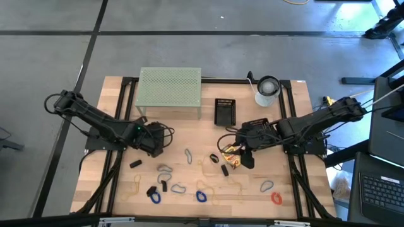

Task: Pick & Place Office Desk Supplies
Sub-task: Put the black rubber band into the top black bin

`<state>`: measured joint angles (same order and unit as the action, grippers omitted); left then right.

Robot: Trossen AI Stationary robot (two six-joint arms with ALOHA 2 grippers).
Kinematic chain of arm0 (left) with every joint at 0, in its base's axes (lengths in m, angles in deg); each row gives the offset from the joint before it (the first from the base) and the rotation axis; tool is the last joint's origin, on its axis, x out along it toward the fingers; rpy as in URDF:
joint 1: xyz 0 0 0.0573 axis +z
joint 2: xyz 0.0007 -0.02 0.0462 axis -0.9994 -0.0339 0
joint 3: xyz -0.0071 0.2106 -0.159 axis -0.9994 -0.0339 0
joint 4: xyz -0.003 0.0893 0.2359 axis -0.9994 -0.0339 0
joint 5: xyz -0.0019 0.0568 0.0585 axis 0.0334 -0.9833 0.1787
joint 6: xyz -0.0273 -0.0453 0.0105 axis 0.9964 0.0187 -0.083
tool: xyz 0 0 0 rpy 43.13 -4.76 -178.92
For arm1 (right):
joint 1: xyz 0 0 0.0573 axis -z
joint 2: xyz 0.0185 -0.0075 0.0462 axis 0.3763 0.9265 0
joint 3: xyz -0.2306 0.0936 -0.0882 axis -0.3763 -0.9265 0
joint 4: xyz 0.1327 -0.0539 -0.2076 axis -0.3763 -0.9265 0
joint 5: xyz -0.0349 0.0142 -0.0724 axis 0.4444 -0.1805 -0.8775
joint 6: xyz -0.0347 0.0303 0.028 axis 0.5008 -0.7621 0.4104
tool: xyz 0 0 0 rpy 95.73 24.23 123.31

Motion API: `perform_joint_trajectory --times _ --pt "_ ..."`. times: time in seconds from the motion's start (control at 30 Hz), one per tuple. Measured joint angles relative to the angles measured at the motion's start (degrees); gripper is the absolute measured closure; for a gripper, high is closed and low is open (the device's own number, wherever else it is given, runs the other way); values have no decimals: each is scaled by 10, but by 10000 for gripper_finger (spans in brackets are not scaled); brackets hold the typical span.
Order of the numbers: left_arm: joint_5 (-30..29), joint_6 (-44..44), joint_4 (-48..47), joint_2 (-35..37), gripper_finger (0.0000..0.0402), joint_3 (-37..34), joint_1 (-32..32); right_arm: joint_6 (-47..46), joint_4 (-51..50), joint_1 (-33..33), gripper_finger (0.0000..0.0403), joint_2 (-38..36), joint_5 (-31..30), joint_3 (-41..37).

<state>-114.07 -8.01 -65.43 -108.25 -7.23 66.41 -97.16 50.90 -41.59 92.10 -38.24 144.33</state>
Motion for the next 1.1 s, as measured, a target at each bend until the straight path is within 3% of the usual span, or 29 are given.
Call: perform_joint_trajectory --times 0.27,0.4,0.63,0.9,1.1 --pt "-11 -136 194 -1 258 -5 -1 -8 17 -6 239 97 2 0" --pt "-11 -156 257 -4 258 -17 -1 -53 20 -7 239 147 23 0" --pt "-10 -159 288 -8 258 -17 -5 -223 25 -13 239 233 41 0" --pt "-5 -170 292 -8 258 -17 -4 -249 102 -34 239 273 81 0" --pt "-3 -170 292 -8 258 -17 -4 -279 120 -47 239 274 44 0"
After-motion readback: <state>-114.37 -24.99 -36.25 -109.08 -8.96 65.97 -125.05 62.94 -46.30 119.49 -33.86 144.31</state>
